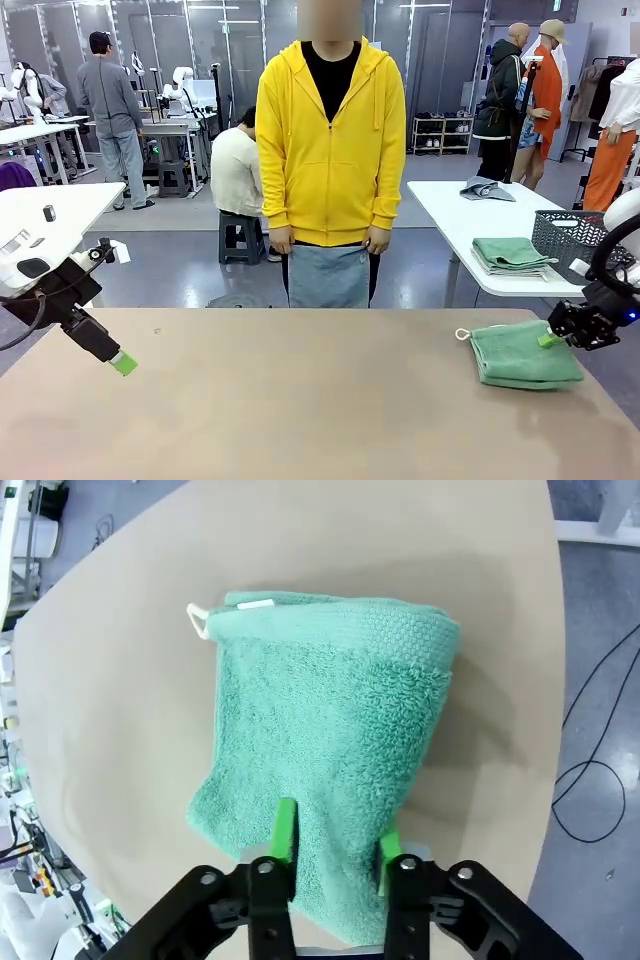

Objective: Fold the towels and place them in the basket.
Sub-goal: Place the folded Towel with hook on the right side of the table.

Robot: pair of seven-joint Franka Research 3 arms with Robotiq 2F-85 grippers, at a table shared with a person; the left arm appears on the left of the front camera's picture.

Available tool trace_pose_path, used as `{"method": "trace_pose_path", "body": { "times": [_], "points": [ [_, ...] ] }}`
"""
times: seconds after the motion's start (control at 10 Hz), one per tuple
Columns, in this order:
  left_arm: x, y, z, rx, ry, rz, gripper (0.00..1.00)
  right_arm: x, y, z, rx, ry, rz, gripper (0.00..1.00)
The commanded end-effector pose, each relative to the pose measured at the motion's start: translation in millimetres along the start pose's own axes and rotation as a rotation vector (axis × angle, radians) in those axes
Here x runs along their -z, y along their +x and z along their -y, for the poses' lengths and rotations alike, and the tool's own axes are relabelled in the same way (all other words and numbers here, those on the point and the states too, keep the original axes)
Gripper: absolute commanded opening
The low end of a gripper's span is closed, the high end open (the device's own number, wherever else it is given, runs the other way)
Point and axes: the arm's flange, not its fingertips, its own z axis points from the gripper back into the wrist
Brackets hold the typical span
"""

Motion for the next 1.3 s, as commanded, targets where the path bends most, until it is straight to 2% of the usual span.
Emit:
{"method": "trace_pose_path", "body": {
  "times": [0.0, 0.1, 0.2, 0.3, 1.0, 1.2],
  "points": [
    [2, 1, -1, 0.004, 0.017, -0.001, 1.00, -3, -2, -2, 0.013, -0.054, 0.020, 0.51],
    [2, 1, -1, 0.004, 0.017, -0.001, 1.00, -6, -5, -6, 0.007, -0.066, 0.032, 0.92],
    [2, 1, -1, 0.004, 0.017, -0.001, 1.00, -10, -8, -11, 0.000, -0.079, 0.045, 0.81],
    [2, 1, -1, 0.004, 0.017, -0.001, 1.00, -12, -10, -16, -0.002, -0.091, 0.053, 1.00],
    [2, 1, -1, 0.004, 0.017, -0.001, 1.00, -18, -16, -37, 0.002, -0.112, 0.075, 1.00],
    [2, 1, -1, 0.004, 0.017, -0.001, 1.00, -19, -11, -26, -0.023, -0.078, 0.081, 1.00]
  ]
}}
